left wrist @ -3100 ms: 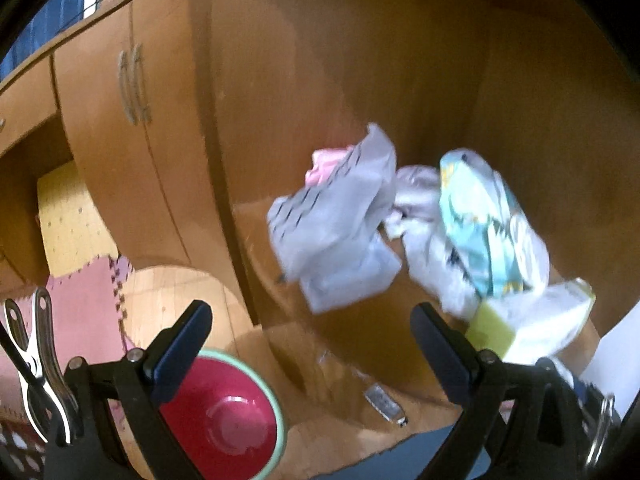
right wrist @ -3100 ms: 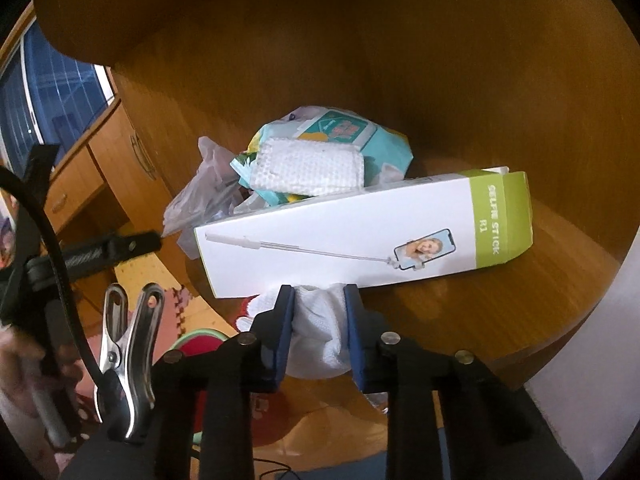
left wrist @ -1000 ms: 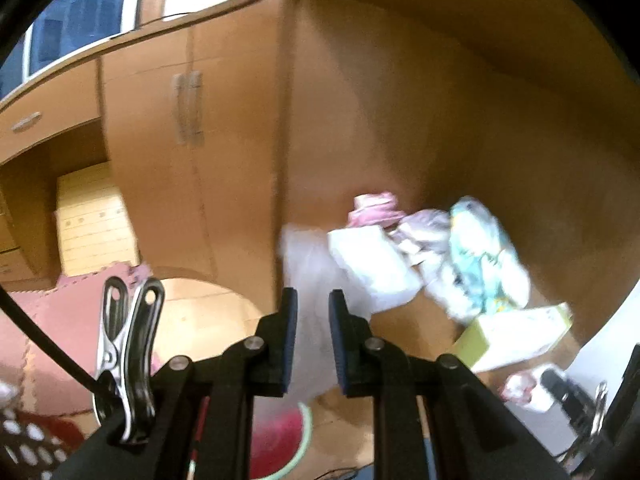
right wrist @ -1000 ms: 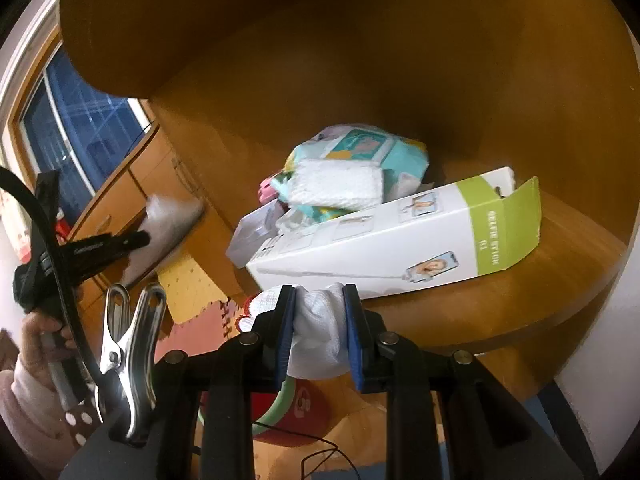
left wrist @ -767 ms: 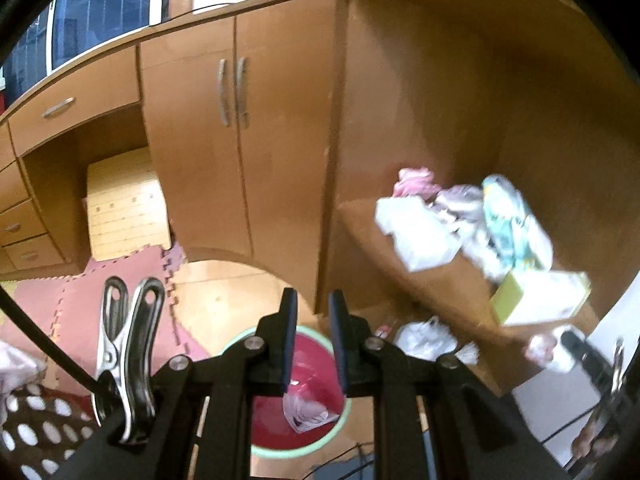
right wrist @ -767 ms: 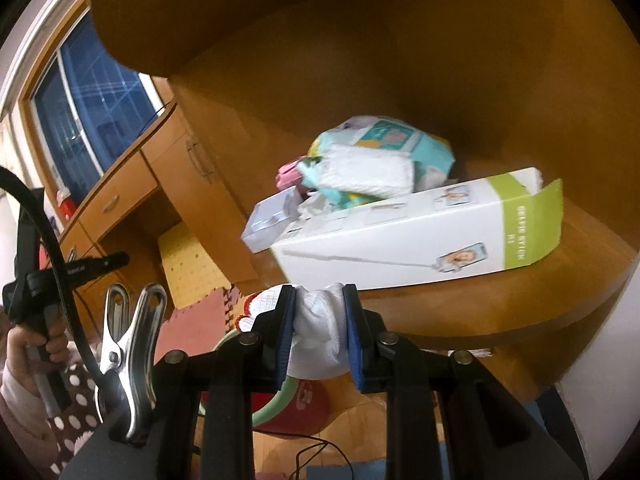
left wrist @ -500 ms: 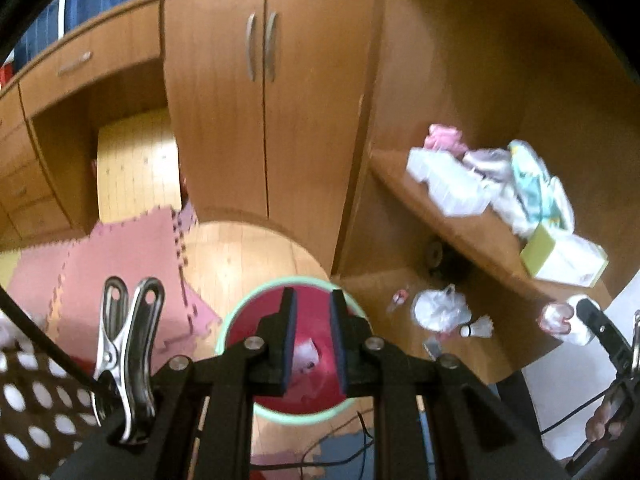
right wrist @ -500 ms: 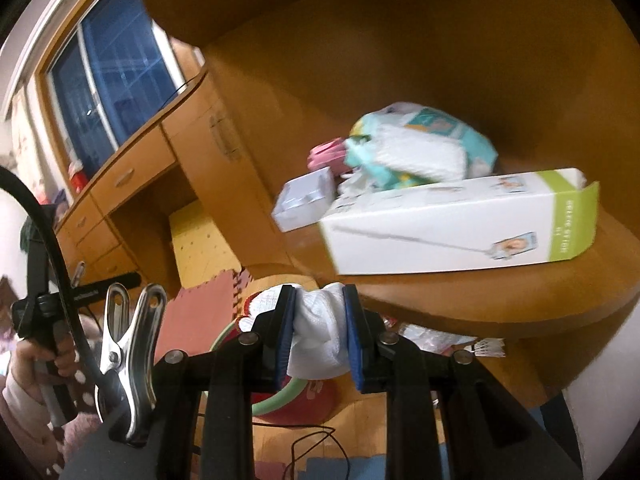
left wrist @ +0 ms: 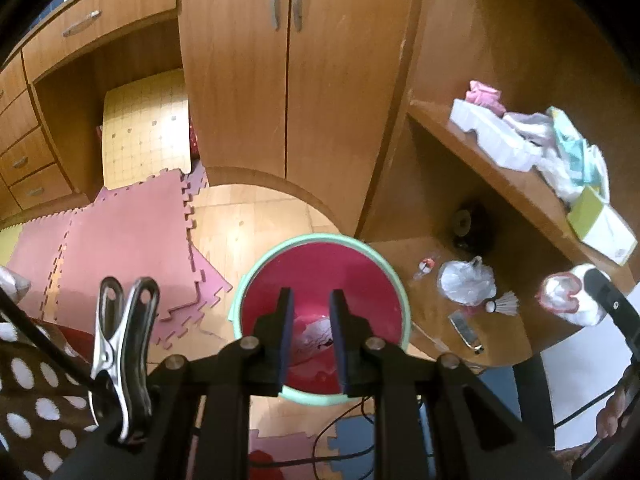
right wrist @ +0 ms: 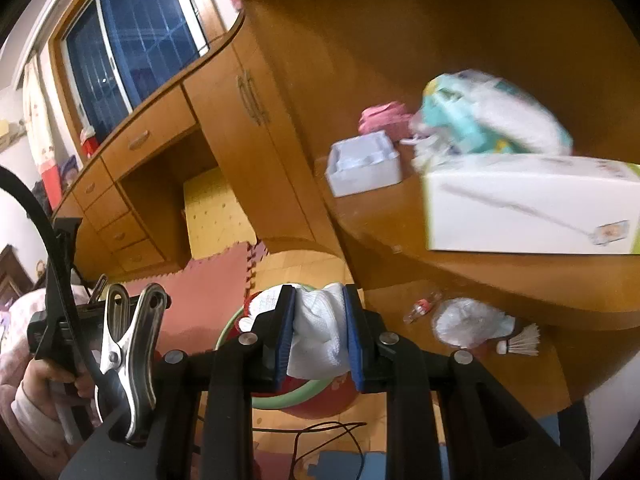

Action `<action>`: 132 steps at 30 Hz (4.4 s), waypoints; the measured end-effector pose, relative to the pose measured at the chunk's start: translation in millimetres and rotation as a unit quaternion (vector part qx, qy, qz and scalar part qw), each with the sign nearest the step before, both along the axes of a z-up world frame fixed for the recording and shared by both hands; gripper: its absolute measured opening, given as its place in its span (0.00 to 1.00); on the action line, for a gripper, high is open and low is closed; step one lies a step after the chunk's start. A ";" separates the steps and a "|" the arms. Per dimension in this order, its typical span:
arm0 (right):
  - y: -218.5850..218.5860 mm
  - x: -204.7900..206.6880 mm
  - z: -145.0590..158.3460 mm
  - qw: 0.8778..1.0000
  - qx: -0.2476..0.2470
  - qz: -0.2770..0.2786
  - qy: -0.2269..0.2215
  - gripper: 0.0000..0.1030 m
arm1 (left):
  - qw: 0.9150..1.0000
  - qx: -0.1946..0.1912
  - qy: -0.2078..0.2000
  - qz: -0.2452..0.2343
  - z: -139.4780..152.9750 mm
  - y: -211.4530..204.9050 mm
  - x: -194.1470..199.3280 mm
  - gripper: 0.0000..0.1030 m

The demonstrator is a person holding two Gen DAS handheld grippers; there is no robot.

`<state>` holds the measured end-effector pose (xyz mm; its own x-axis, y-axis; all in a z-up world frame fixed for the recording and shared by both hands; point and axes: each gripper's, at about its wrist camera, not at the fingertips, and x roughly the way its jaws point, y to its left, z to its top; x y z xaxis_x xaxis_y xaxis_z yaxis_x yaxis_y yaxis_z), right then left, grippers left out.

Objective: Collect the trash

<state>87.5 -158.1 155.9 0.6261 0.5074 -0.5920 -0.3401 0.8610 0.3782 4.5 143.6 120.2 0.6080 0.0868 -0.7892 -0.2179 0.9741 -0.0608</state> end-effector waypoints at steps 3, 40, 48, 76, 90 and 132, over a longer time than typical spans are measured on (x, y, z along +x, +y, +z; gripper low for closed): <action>18.5 6.3 -10.3 1.000 -0.002 0.010 0.015 0.23 | 1.000 -0.011 0.009 0.002 -14.3 3.8 5.2 0.29; 183.4 74.0 -143.4 0.978 -0.091 0.107 0.151 0.26 | 0.990 -0.089 0.085 0.074 -78.1 82.1 -2.9 0.34; 184.5 72.6 -141.7 0.979 -0.094 0.102 0.150 0.57 | 0.990 -0.086 0.086 0.076 -78.6 78.4 -0.9 0.38; 150.8 44.6 -81.3 0.981 -0.041 0.146 0.124 0.57 | 0.995 -0.077 0.051 0.049 -42.2 47.7 -8.6 0.62; 86.3 2.3 -7.8 0.993 -0.032 0.095 0.067 0.57 | 0.996 -0.081 0.014 -0.019 8.0 -5.4 -18.0 0.67; -90.5 94.2 62.6 0.982 -0.178 -0.053 -0.030 0.67 | 0.985 -0.076 -0.023 -0.151 88.8 -158.2 98.0 0.73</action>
<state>181.7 -248.7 218.5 0.7030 0.2054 -0.6809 -0.2536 0.9668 0.0298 102.5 -14.7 209.0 0.6232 -0.2216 -0.7500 0.0874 0.9727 -0.2148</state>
